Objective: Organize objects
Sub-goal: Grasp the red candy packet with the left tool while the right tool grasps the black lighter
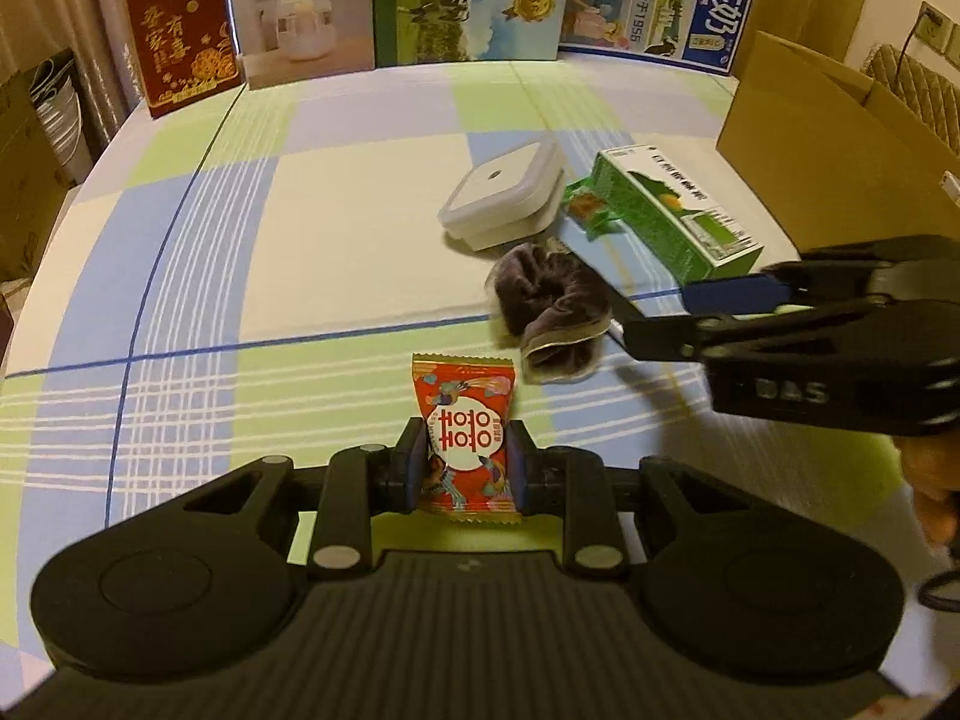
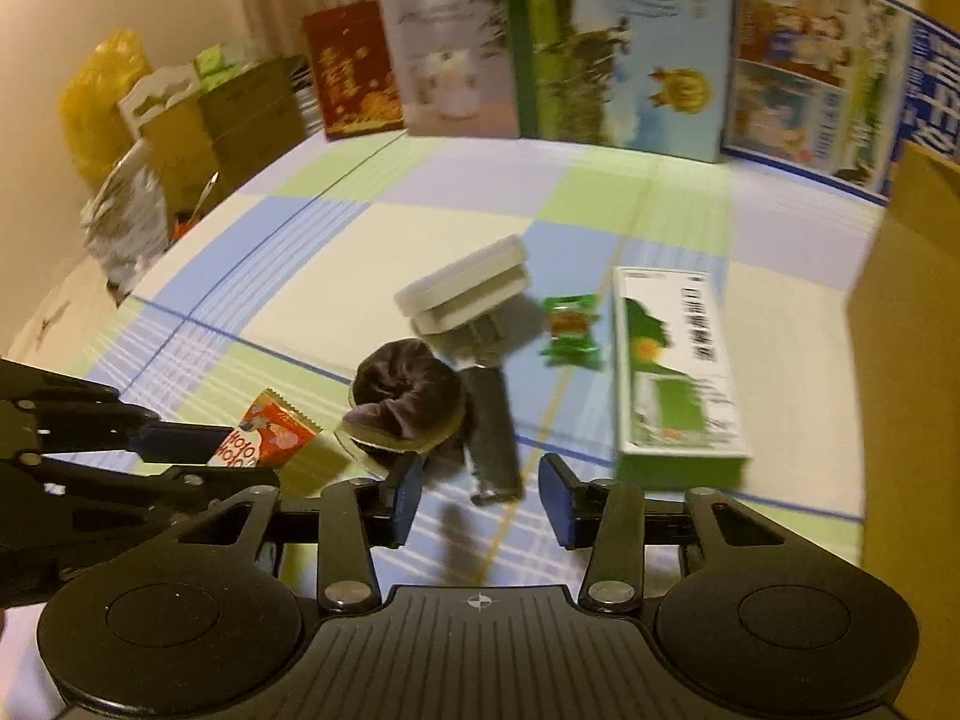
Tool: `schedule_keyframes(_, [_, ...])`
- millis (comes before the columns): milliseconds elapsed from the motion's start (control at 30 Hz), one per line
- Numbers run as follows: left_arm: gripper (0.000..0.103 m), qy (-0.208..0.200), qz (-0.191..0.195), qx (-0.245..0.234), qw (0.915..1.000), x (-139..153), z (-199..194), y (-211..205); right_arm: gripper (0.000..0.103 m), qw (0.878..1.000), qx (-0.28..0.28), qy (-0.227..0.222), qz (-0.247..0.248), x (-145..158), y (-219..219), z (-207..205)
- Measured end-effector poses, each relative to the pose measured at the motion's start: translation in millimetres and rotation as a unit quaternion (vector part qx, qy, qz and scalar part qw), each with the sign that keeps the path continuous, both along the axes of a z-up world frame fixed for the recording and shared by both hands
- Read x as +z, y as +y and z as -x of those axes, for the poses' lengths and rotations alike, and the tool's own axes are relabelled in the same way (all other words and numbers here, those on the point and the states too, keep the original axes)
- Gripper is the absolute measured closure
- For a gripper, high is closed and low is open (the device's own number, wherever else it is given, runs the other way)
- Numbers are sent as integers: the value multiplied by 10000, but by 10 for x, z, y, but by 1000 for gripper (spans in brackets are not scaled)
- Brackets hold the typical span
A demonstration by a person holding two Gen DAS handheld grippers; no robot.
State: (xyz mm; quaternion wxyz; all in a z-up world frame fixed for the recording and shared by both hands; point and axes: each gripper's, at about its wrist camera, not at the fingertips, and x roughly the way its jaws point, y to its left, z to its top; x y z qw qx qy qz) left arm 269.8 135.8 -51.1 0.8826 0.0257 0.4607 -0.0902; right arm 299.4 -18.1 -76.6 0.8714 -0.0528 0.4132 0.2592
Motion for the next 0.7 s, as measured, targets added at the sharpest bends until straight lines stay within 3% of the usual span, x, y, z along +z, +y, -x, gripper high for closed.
schedule_keyframes(167, [80, 30, 47, 2, 10000, -27, -19, 52, 72, 9992, 96, -106, 363, -172, 172, -141])
schedule_keyframes(300, [80, 47, 87, -25, 9999, -42, -22, 41, 84, 9984, 107, -190, 528, -240, 200, -174])
schedule_keyframes(467, [80, 112, 175, -133, 9997, -54, 58, -38, 84, 9990, -118, 203, 373, -139, 77, -94])
schedule_keyframes(700, [80, 163, 198, -400, 9989, -49, 392, -254, 84, 9975, -348, 507, 360, 23, -189, 346])
